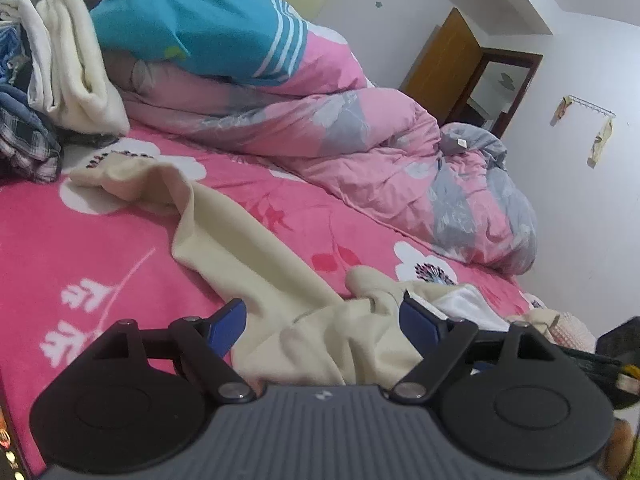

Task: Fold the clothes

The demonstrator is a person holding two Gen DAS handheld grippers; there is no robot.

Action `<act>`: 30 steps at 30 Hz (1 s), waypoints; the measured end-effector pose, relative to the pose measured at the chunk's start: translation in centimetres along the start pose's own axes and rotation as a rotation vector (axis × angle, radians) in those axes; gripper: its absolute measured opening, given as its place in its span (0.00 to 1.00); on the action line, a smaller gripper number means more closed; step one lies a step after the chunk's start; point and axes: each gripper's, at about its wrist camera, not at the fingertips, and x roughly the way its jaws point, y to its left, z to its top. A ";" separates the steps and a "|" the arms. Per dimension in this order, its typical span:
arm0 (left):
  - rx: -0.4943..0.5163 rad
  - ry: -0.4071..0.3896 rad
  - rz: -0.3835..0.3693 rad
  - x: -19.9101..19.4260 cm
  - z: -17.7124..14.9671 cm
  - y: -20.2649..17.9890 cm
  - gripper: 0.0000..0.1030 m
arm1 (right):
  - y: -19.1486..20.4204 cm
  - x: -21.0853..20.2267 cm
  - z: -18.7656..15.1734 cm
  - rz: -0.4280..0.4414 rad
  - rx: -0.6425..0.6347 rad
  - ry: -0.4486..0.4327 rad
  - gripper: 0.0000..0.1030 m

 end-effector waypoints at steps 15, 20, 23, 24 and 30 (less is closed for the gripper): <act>-0.054 0.070 0.001 0.5 -0.9 -0.3 0.79 | 1.0 0.0 -1.0 0.086 0.009 0.078 0.13; -0.093 0.029 -0.048 -0.9 0.7 0.2 0.80 | 6.0 2.8 -1.5 0.139 -0.229 0.115 0.12; -0.062 0.049 -0.088 -0.8 1.0 -0.4 0.85 | 7.0 4.1 -2.5 0.167 -0.267 0.134 0.12; -0.043 0.062 -0.088 -0.5 1.0 -0.7 0.85 | 7.4 4.7 -3.0 0.157 -0.298 0.140 0.12; 0.031 0.120 -0.059 0.8 0.4 -2.4 0.85 | 8.3 6.6 -6.9 0.092 -0.441 0.143 0.26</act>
